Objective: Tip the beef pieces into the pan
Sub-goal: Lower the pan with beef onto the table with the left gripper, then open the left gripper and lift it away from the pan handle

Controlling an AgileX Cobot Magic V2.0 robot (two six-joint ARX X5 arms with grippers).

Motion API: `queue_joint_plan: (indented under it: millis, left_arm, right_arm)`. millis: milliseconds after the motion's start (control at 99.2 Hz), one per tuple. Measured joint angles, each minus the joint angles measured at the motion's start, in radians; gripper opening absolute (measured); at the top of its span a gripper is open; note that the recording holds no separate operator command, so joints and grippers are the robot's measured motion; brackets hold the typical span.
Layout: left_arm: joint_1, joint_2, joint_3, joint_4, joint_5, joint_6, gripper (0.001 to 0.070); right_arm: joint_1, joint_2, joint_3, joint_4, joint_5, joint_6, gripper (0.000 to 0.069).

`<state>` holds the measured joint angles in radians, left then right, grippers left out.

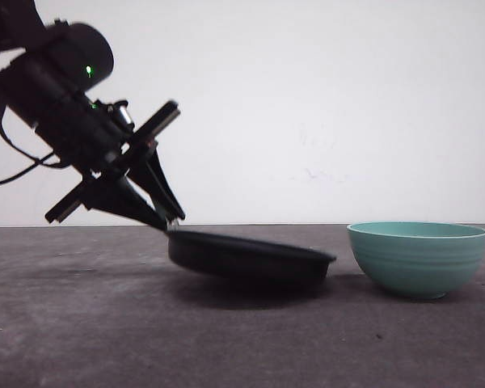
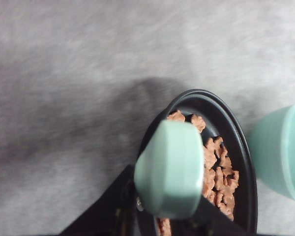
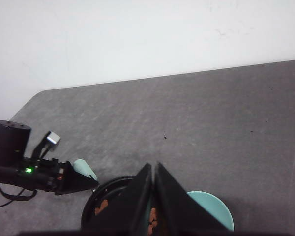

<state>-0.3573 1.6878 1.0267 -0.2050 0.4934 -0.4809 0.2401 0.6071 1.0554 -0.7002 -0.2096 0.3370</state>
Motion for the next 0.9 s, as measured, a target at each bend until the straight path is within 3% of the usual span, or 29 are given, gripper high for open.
queue_joint_plan:
  millis: [252,313,373,484,565,666,898]
  left_arm:
    - [0.008,0.022,0.001,0.005,-0.006,0.020,0.0060]
    - [0.007,0.022,0.001,0.004,-0.016,0.020,0.0093]
    - [0.008,0.022,0.001,-0.001,-0.025,0.019,0.0216]
    - [0.016,0.021,0.001,0.000,-0.025,0.009,0.0551]
    - [0.020,0.010,0.001,-0.002,-0.025,0.001,0.0691]
    - [0.023,-0.058,0.001,-0.017,-0.063,-0.006,0.0694]
    - [0.026,-0.390,0.004,-0.060,-0.286,0.016,0.0688]
  right_arm:
    - [0.000,-0.016,0.000,-0.006,0.000,0.000,0.0009]
    - [0.000,-0.015,0.000,-0.009,0.000,0.000,0.0009]
    - [0.000,-0.014,0.000,-0.010,0.000,0.000,0.0009]
    - [0.000,-0.014,0.000,-0.009,0.000,0.000,0.0009]
    - [0.000,-0.014,0.000,-0.009,0.000,-0.005,0.0009]
    - [0.000,-0.014,0.000,-0.007,0.002,-0.024,0.0009]
    - [0.000,-0.014,0.000,0.019,0.126,-0.069,0.0009]
